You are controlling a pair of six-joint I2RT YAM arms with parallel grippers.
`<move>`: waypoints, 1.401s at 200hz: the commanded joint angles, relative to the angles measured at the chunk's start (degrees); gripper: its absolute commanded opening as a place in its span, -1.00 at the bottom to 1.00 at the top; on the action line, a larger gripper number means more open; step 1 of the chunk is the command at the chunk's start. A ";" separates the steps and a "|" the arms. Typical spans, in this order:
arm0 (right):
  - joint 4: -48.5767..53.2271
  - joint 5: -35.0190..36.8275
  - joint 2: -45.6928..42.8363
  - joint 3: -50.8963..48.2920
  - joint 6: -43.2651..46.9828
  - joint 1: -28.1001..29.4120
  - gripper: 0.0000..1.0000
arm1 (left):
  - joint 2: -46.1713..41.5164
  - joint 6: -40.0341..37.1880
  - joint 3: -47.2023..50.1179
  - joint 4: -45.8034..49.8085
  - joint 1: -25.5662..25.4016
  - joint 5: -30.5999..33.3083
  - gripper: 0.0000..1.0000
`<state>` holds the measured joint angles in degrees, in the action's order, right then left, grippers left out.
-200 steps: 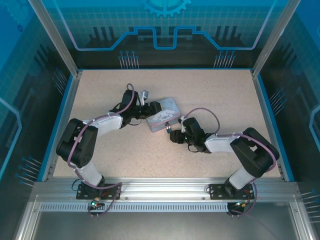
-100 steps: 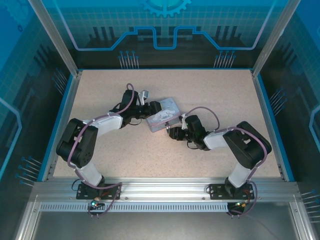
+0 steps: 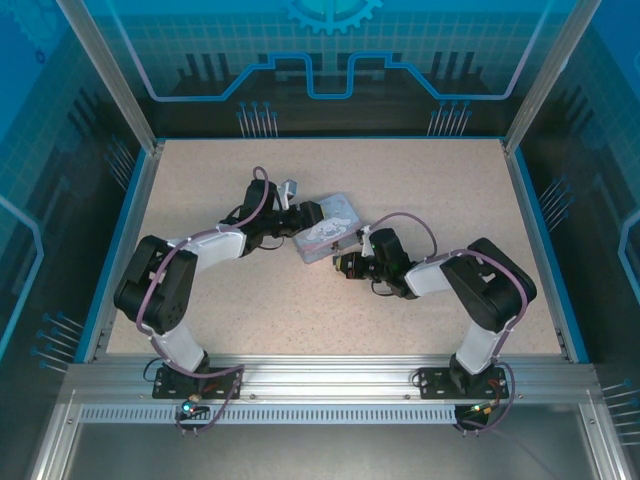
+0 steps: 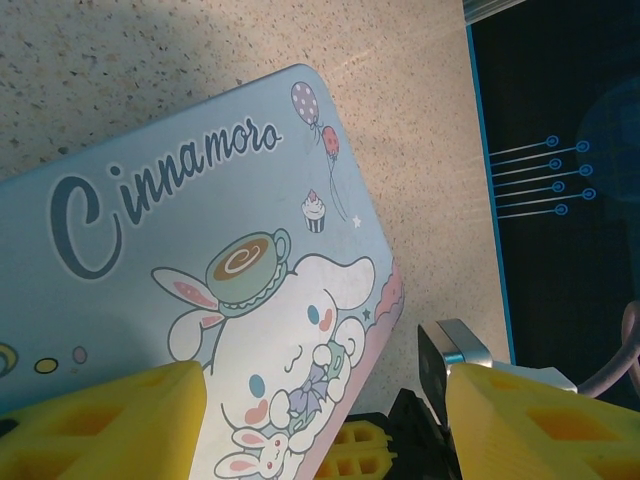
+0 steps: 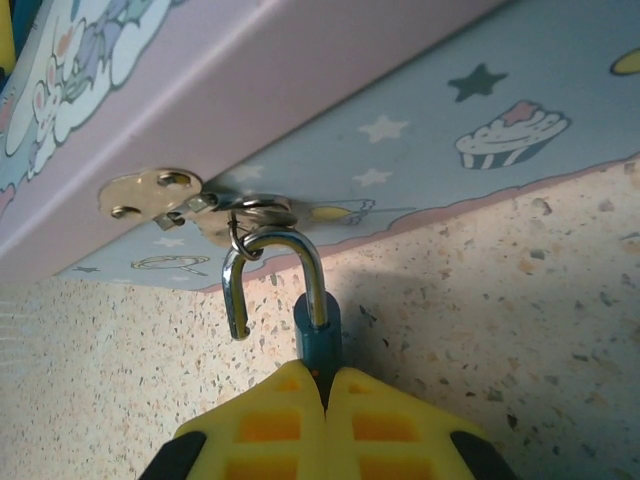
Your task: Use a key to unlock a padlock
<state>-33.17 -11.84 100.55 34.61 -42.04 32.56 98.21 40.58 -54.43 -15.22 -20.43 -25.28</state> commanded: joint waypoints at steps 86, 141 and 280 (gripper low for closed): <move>9.86 13.28 -7.21 2.11 -12.45 -0.74 -1.00 | -1.90 0.47 4.15 0.12 -3.83 2.51 0.33; 12.94 15.43 -6.82 5.21 -14.15 -1.18 -1.00 | -1.32 0.56 5.00 -0.11 -5.06 2.69 0.34; 11.17 20.78 -2.44 9.02 -8.09 -3.47 -1.00 | 0.75 0.20 5.79 -0.16 -5.89 3.30 0.37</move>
<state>-20.51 4.16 97.76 42.52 -53.01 31.16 97.03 40.58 -50.72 -20.51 -26.00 -23.14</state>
